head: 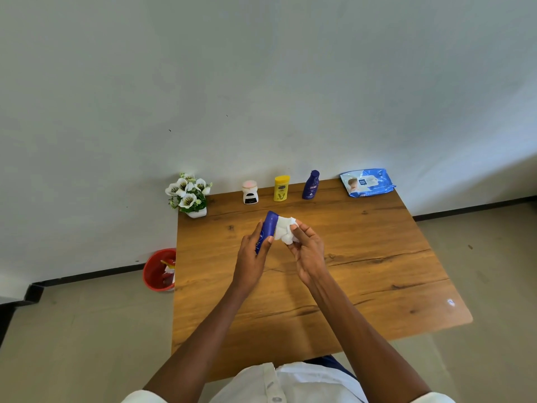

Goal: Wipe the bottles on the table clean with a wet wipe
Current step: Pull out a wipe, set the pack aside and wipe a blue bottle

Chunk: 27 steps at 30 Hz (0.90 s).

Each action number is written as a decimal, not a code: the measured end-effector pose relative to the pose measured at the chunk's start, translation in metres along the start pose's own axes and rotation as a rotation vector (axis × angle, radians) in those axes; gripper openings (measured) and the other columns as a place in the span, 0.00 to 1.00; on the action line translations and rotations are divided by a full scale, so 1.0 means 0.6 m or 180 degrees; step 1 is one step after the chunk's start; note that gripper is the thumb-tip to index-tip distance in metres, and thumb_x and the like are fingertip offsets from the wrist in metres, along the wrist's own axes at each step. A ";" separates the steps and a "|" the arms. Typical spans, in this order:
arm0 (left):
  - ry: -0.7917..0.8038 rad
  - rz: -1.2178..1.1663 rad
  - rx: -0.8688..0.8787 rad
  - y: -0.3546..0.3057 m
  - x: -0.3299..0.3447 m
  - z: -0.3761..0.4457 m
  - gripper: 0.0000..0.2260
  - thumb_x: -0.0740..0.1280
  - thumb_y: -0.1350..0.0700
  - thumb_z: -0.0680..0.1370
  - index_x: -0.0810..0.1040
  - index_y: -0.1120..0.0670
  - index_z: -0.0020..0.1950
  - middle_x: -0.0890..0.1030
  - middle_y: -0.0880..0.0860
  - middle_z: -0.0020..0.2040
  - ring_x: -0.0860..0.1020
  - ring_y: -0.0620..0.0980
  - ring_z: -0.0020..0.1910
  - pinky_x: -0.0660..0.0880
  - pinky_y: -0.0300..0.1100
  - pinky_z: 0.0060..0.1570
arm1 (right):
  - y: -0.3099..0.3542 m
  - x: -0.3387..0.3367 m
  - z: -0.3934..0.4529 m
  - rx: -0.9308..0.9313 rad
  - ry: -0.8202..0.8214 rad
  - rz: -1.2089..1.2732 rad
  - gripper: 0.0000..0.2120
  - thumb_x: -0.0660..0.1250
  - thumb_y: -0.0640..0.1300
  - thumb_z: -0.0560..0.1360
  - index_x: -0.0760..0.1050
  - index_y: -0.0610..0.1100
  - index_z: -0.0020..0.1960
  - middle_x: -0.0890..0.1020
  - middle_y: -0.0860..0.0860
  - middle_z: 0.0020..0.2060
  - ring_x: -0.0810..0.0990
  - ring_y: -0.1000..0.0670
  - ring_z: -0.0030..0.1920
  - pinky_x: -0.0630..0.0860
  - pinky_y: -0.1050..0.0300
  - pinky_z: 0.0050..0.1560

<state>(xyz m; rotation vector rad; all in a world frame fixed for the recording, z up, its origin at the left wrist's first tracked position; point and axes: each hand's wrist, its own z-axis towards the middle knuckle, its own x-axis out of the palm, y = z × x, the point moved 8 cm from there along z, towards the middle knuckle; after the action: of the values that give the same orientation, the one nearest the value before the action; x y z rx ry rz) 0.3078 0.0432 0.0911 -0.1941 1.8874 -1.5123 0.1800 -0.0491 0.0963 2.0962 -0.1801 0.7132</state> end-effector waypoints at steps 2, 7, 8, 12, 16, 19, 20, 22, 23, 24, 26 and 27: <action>0.0094 -0.0424 -0.0195 0.001 -0.001 -0.001 0.27 0.59 0.40 0.82 0.62 0.45 0.80 0.72 0.46 0.70 0.73 0.36 0.62 0.68 0.27 0.53 | 0.003 -0.014 0.002 0.0085 -0.0110 -0.0004 0.09 0.68 0.39 0.79 0.79 0.42 0.59 0.84 0.43 0.53 0.84 0.46 0.52 0.82 0.51 0.50; 0.0320 -0.0917 -0.0529 0.005 0.005 0.001 0.23 0.59 0.41 0.82 0.68 0.44 0.76 0.79 0.49 0.65 0.81 0.49 0.51 0.78 0.37 0.42 | 0.036 -0.032 0.009 -0.0421 -0.0565 -0.0587 0.12 0.68 0.36 0.79 0.78 0.42 0.62 0.82 0.45 0.58 0.82 0.46 0.58 0.83 0.54 0.50; 0.0318 -0.0907 -0.0556 0.009 0.006 0.001 0.22 0.60 0.41 0.82 0.70 0.45 0.75 0.81 0.51 0.62 0.81 0.50 0.48 0.78 0.38 0.39 | 0.052 -0.029 0.009 -0.0662 -0.0613 -0.1026 0.13 0.68 0.36 0.79 0.78 0.44 0.62 0.82 0.48 0.58 0.81 0.48 0.59 0.82 0.54 0.54; 0.0227 -0.0669 -0.0500 0.007 -0.001 0.001 0.22 0.62 0.36 0.79 0.74 0.43 0.70 0.82 0.51 0.58 0.82 0.52 0.48 0.75 0.34 0.38 | 0.110 0.033 -0.015 -0.2000 -0.0126 -0.3148 0.14 0.65 0.35 0.80 0.79 0.47 0.62 0.80 0.56 0.57 0.79 0.56 0.57 0.76 0.61 0.57; 0.0165 -0.0231 -0.0269 -0.011 -0.015 0.003 0.23 0.64 0.40 0.80 0.74 0.48 0.72 0.81 0.47 0.59 0.80 0.40 0.52 0.73 0.27 0.42 | 0.100 0.094 -0.038 -0.3260 0.1005 -0.4637 0.14 0.67 0.34 0.78 0.79 0.42 0.62 0.80 0.49 0.61 0.81 0.49 0.55 0.81 0.56 0.46; 0.0232 0.0066 -0.0031 -0.015 -0.020 0.005 0.27 0.64 0.36 0.78 0.73 0.49 0.73 0.80 0.47 0.63 0.79 0.41 0.56 0.74 0.29 0.47 | 0.076 0.099 -0.029 -0.3387 0.1481 -0.5355 0.17 0.70 0.33 0.75 0.78 0.43 0.63 0.78 0.47 0.64 0.81 0.46 0.58 0.82 0.53 0.39; 0.0260 0.0125 0.0012 -0.015 -0.020 0.006 0.29 0.63 0.34 0.77 0.73 0.48 0.73 0.80 0.47 0.64 0.79 0.42 0.58 0.76 0.33 0.50 | 0.070 0.096 -0.027 -0.3393 0.1558 -0.5483 0.18 0.71 0.33 0.74 0.78 0.43 0.63 0.78 0.47 0.65 0.81 0.46 0.60 0.83 0.53 0.39; 0.0303 0.0271 0.0010 -0.006 -0.018 0.008 0.30 0.63 0.32 0.76 0.72 0.47 0.73 0.79 0.47 0.65 0.78 0.44 0.60 0.78 0.41 0.55 | 0.063 0.093 -0.025 -0.3449 0.1688 -0.5627 0.19 0.72 0.31 0.72 0.79 0.42 0.62 0.79 0.46 0.64 0.80 0.44 0.62 0.83 0.52 0.43; 0.0318 0.0345 -0.0019 -0.002 -0.017 0.009 0.30 0.63 0.33 0.76 0.72 0.46 0.73 0.79 0.47 0.64 0.78 0.45 0.59 0.78 0.43 0.55 | 0.060 0.092 -0.025 -0.3453 0.1751 -0.5671 0.19 0.73 0.32 0.72 0.79 0.42 0.61 0.80 0.45 0.63 0.79 0.44 0.63 0.83 0.52 0.45; 0.0337 0.0381 -0.0049 0.001 -0.016 0.008 0.29 0.63 0.33 0.76 0.72 0.46 0.73 0.79 0.47 0.63 0.78 0.45 0.58 0.78 0.42 0.53 | 0.057 0.091 -0.023 -0.3453 0.1799 -0.5701 0.19 0.73 0.32 0.71 0.79 0.42 0.61 0.81 0.45 0.62 0.79 0.44 0.63 0.83 0.52 0.47; 0.0374 0.0346 -0.0165 0.000 -0.017 0.007 0.27 0.64 0.35 0.77 0.73 0.47 0.72 0.80 0.48 0.58 0.79 0.45 0.53 0.74 0.35 0.43 | 0.053 0.086 -0.021 -0.3495 0.1827 -0.5708 0.17 0.74 0.33 0.71 0.80 0.42 0.59 0.82 0.46 0.60 0.78 0.44 0.62 0.82 0.52 0.48; 0.0398 0.0300 -0.0266 0.003 -0.016 0.006 0.25 0.64 0.36 0.78 0.74 0.47 0.71 0.81 0.48 0.55 0.80 0.45 0.50 0.72 0.32 0.39 | 0.052 0.084 -0.022 -0.3537 0.1831 -0.5688 0.16 0.74 0.33 0.71 0.80 0.42 0.58 0.82 0.47 0.59 0.78 0.44 0.61 0.82 0.52 0.48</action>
<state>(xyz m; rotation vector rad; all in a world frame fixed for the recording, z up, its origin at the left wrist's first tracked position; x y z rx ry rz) 0.3179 0.0460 0.0931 -0.0483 2.0309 -1.4125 0.2042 -0.0507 0.1519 0.3743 1.1840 -0.0530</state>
